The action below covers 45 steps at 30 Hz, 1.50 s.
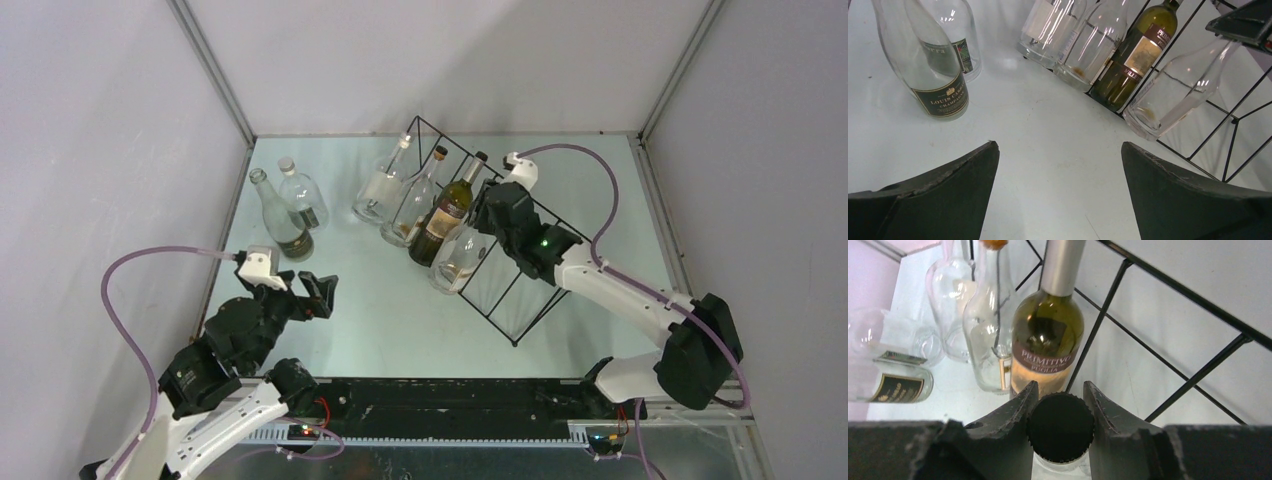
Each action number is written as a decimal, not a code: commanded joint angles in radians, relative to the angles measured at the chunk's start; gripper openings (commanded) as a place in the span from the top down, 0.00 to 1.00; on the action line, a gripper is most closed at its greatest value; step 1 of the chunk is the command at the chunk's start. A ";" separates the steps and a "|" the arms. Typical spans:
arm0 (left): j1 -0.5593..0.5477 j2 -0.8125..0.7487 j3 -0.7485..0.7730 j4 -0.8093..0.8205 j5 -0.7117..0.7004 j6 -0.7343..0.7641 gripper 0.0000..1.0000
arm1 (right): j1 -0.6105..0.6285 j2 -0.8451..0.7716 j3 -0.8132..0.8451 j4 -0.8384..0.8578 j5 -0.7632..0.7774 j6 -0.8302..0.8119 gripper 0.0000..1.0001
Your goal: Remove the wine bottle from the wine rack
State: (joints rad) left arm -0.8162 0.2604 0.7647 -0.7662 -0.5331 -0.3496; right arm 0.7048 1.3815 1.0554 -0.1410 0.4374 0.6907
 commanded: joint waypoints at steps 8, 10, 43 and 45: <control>-0.006 -0.036 -0.001 0.006 -0.041 -0.013 0.00 | 0.265 -0.068 0.040 0.225 0.288 -0.306 1.00; -0.006 -0.042 0.000 0.002 -0.049 -0.016 0.00 | 0.310 -0.059 0.040 0.275 0.313 -0.364 1.00; -0.004 -0.288 0.035 -0.165 -0.416 -0.206 0.00 | 0.615 0.476 0.602 0.289 0.114 -0.561 1.00; -0.006 -0.277 0.037 -0.172 -0.419 -0.210 0.00 | 0.614 0.497 0.606 0.292 0.108 -0.545 1.00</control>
State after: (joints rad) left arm -0.8165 0.0040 0.7784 -0.9203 -0.8982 -0.5217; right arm 1.3144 1.8854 1.5513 0.0326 0.5495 0.1280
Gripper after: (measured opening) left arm 0.996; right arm 0.384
